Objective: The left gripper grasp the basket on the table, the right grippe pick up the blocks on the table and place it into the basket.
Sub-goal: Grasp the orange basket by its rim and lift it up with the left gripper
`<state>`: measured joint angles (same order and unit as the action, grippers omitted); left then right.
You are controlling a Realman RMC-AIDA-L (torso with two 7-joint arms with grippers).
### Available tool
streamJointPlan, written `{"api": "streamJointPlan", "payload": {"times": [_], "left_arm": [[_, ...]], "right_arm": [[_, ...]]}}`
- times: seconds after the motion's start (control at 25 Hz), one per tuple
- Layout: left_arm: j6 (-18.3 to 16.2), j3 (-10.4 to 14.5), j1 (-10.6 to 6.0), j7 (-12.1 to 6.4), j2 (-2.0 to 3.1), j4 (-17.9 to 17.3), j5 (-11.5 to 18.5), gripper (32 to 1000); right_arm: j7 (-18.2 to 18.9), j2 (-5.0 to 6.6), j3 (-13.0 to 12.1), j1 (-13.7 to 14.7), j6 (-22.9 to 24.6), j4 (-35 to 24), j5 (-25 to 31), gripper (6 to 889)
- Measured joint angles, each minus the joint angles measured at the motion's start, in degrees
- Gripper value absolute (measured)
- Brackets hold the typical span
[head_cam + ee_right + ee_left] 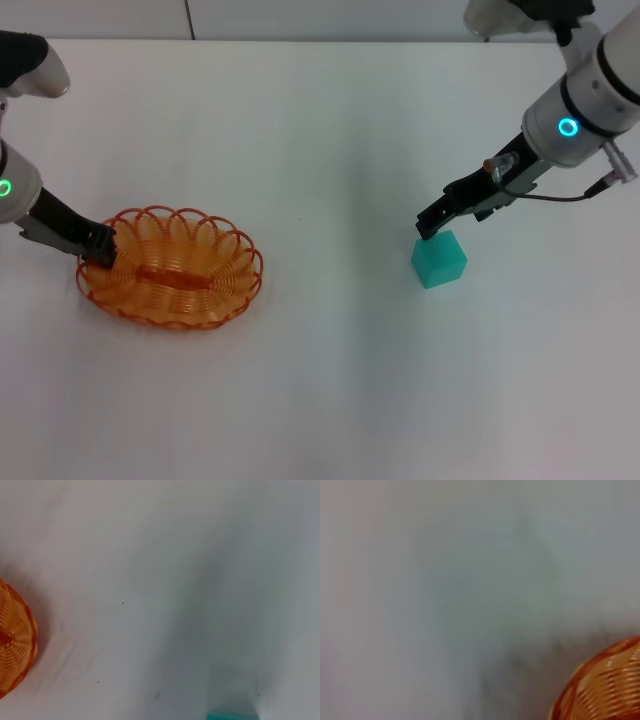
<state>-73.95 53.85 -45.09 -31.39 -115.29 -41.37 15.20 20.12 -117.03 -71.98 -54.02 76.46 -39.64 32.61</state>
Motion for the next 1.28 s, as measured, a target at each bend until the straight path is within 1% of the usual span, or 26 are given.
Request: {"api": "streamJointPlan", "payload": {"times": [0.08,0.16,0.24,0.36,0.44,0.6,0.72,0.84,0.96,1.08,1.28], "left_arm": [[-1.1,-1.2,-0.02,-0.30,0.04,-0.5,0.1,153],[-3.8,-3.6,0.00,-0.74,0.00,-2.5,0.1,148],[-6.4,-5.4,0.12,-1.00,-0.25,-5.0,0.1,144],[-11.5,-7.8,0.27,-1.16,-0.78,-9.2,0.2,138],[-14.4,-8.7,0.17,-1.08,-0.96,-11.1,1.0,122],[-18.7,-8.9,-0.13,-0.20,-1.03,-13.8,4.0,99],[-21.9,-8.9,-0.42,0.89,-1.38,-16.9,6.5,99],[-24.5,-8.9,-0.80,2.07,-1.50,-18.2,9.4,99],[-26.2,-8.9,-1.35,3.09,-1.50,-18.9,11.3,99],[-28.1,-8.9,-2.56,3.99,-1.54,-19.2,12.4,99],[-28.9,-8.3,-3.63,5.63,-1.81,-20.1,14.1,99]], "right_arm": [[0.1,-0.05,0.0,0.0,0.0,0.0,0.0,880],[0.3,-0.09,0.0,0.0,-0.1,0.0,0.0,880],[0.5,-0.19,0.0,0.1,-0.3,0.0,0.0,880],[0.7,-0.29,0.0,0.0,-0.8,0.5,0.0,880],[0.8,-0.30,0.0,0.0,-0.9,0.7,0.0,880],[0.8,-0.30,0.0,0.1,-1.6,1.2,0.0,880],[1.2,-0.32,0.0,0.1,-1.8,2.0,0.0,880],[1.7,-0.39,0.0,-0.2,-2.4,3.1,0.0,880],[2.1,-0.39,0.1,-0.3,-3.1,3.8,0.1,880],[2.5,-0.45,0.1,-0.3,-3.7,4.2,0.1,880],[3.6,-0.77,0.1,-0.6,-5.2,6.3,0.2,880]]}}
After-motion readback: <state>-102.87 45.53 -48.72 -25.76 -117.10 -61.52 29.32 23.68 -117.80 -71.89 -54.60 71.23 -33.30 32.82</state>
